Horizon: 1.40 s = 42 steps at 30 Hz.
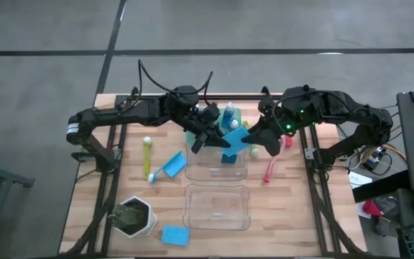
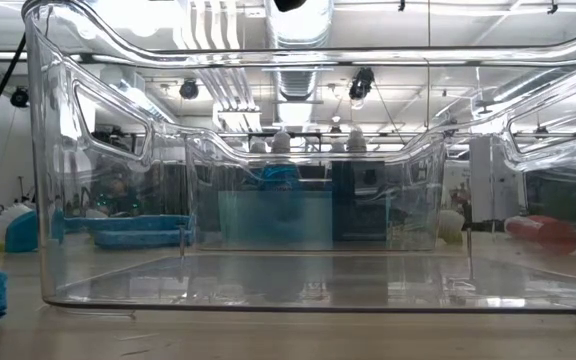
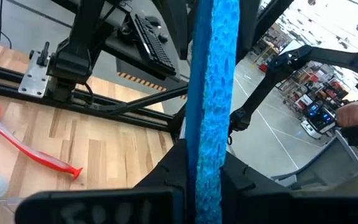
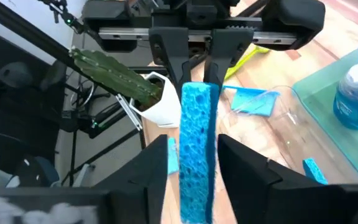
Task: Pick & Place Kitchen Sink Supplies
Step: Put the blue sponge into the top transparent bin
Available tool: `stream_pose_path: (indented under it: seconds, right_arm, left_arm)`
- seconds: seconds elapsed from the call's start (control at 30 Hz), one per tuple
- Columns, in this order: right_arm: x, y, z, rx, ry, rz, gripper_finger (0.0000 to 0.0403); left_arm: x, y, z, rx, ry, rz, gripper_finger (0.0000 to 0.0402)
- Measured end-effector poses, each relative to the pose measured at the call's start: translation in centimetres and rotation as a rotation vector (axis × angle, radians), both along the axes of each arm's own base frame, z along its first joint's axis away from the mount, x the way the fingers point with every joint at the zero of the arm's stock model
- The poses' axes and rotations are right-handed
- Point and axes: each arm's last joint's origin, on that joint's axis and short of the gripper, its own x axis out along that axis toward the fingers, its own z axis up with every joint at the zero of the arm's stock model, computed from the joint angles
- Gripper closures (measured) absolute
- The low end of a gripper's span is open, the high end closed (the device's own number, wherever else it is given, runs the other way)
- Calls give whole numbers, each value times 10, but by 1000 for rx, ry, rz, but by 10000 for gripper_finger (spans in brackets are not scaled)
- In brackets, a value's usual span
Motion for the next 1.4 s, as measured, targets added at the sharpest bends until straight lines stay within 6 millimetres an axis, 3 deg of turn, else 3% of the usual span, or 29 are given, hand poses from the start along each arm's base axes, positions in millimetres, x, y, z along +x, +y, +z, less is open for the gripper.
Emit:
stream_pose_path:
  seconds: [0.4, 0.63, 0.77, 0.93, 1.13, 1.4]
  right_arm:
    - [-3, -6, 1, -6, -1, -11, 362]
    - [-9, -7, 4, 6, -16, 1, 369]
    - [-11, -7, 5, -11, -22, 41, 369]
    - [-12, -6, 0, -35, 30, 84, 369]
    - [-15, -6, -10, -58, 138, 101, 369]
    - [-12, -9, -16, -132, 182, 87, 369]
  left_arm:
    - [-1, 0, 2, -9, -6, -10, 349]
    - [-2, -1, 1, -25, 5, -77, 258]
    - [-5, 0, 0, -57, 12, -201, 201]
    - [-9, 2, 2, -89, 21, -284, 159]
    - [-22, 5, 14, -68, -29, -287, 153]
    - [-51, 18, 40, 12, -125, -112, 153]
